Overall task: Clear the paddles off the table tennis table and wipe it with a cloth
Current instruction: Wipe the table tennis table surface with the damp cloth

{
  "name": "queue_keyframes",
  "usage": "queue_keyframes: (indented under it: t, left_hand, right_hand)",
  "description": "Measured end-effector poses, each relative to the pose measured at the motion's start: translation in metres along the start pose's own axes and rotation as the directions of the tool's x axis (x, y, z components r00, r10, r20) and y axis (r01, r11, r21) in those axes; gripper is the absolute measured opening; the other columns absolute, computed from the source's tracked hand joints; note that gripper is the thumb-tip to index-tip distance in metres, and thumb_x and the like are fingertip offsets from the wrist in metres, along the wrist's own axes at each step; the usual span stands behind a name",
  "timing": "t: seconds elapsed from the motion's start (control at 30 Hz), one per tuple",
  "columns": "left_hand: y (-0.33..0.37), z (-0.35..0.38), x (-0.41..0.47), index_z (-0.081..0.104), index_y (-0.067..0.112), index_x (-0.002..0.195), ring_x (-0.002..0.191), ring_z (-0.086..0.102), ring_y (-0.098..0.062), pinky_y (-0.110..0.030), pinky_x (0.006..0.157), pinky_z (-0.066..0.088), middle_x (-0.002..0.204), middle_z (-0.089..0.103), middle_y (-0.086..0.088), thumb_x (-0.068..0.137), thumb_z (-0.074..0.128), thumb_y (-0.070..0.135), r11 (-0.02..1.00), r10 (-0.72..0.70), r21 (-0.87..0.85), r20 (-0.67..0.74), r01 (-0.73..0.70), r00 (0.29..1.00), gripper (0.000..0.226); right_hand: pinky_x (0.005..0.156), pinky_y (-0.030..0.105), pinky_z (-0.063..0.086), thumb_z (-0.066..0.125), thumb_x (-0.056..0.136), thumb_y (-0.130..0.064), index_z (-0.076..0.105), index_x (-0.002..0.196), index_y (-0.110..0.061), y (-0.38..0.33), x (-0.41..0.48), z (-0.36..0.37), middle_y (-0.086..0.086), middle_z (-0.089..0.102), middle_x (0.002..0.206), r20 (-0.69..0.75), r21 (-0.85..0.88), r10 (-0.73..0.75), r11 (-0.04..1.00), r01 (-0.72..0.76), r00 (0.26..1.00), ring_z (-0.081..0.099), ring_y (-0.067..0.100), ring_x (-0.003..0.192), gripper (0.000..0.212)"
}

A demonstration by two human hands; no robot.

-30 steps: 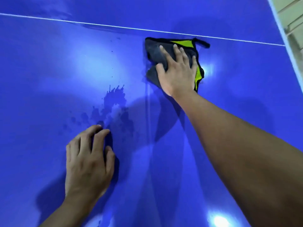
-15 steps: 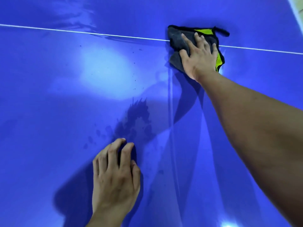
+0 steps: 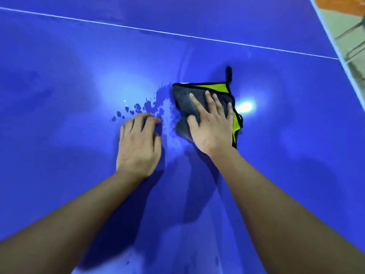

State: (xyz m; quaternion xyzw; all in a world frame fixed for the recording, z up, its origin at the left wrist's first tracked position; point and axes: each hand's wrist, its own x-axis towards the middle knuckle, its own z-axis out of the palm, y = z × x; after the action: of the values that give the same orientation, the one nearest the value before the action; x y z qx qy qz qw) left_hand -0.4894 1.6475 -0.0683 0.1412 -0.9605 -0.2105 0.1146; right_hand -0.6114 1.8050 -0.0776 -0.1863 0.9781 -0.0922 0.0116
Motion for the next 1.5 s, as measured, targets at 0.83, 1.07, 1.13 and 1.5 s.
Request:
queue_keyframes:
  t: [0.83,1.07,1.13,1.5]
  left_hand:
    - [0.009,-0.054,-0.273,0.047,0.013,0.145,0.147,0.032,-0.028,-0.046,0.121,0.027,0.156,0.040,-0.007,0.093,0.028,0.029,0.986,-0.088,0.157,0.143,0.065,0.986,0.057]
    - [0.008,-0.051,-0.263,0.056,0.018,0.133,0.132,0.045,-0.027,-0.044,0.110,0.035,0.143,0.050,-0.002,0.088,0.039,0.026,0.989,-0.133,0.073,0.088,0.127,0.987,0.049]
    - [0.010,-0.052,-0.251,0.055,0.019,0.128,0.121,0.048,-0.027,-0.043,0.103,0.038,0.136,0.051,0.000,0.085,0.046,0.023,0.987,-0.158,0.034,0.048,0.156,0.986,0.044]
    - [0.012,-0.029,-0.094,0.054,0.015,0.132,0.132,0.043,-0.026,-0.041,0.108,0.032,0.145,0.046,-0.005,0.090,0.045,0.024,1.000,-0.007,-0.007,0.067,0.007,0.998,0.044]
  right_hand:
    - [0.123,0.060,0.015,0.050,0.089,-0.051,0.034,0.156,-0.042,-0.055,-0.381,0.004,0.004,0.034,0.165,-0.048,0.053,0.039,0.998,-0.036,0.998,0.026,0.023,0.154,0.070]
    - [0.122,0.060,0.018,0.046,0.092,-0.052,0.036,0.156,-0.042,-0.047,-0.346,0.011,0.003,0.036,0.164,-0.129,0.050,-0.013,0.999,0.020,0.992,0.027,0.022,0.153,0.065]
    - [0.123,0.059,0.016,0.042,0.094,-0.054,0.033,0.157,-0.043,-0.046,-0.321,0.009,0.002,0.033,0.165,-0.120,0.042,-0.001,0.999,0.006,0.993,0.025,0.021,0.154,0.064]
    - [0.125,0.052,-0.006,0.017,0.099,-0.063,0.018,0.159,-0.049,-0.026,-0.118,0.008,-0.003,0.016,0.170,-0.087,0.068,0.098,0.993,-0.092,0.991,0.004,0.016,0.158,0.062]
